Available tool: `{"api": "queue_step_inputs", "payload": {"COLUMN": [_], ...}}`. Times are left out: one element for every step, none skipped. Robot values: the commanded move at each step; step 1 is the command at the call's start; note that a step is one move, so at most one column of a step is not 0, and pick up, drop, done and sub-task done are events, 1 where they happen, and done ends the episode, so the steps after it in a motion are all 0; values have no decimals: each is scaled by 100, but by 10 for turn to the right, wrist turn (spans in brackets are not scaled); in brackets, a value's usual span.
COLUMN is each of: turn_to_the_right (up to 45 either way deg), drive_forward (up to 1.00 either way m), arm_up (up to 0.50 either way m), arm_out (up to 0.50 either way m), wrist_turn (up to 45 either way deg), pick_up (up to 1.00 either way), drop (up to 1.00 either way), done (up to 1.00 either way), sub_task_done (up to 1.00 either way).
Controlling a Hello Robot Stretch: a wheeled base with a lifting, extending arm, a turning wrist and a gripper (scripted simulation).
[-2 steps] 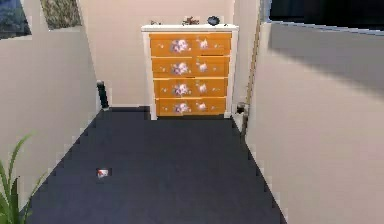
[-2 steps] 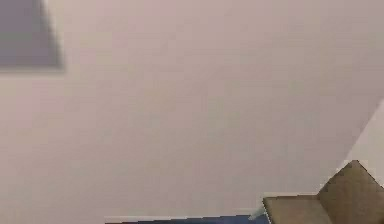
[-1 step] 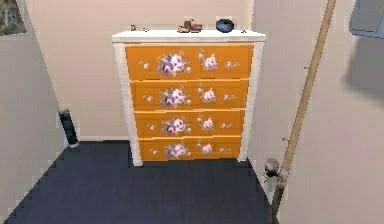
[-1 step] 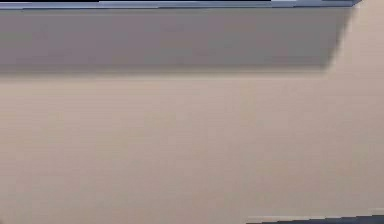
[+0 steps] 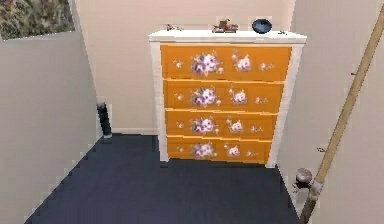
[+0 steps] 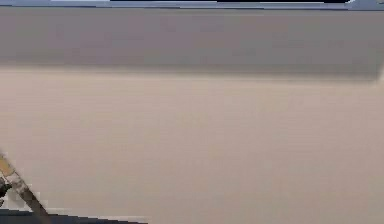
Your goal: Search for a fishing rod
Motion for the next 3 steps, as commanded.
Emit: {"api": "queue_step_inputs", "payload": {"turn_to_the_right": [0, 450, 0], "drive_forward": [35, 0, 0], "arm_up": [0, 0, 0], "arm_out": [0, 0, 0], "wrist_turn": [0, 0, 0], "pick_up": [0, 0, 0], "drop": [0, 0, 0], "done": [0, 0, 100], "sub_task_done": [0, 0, 0]}}
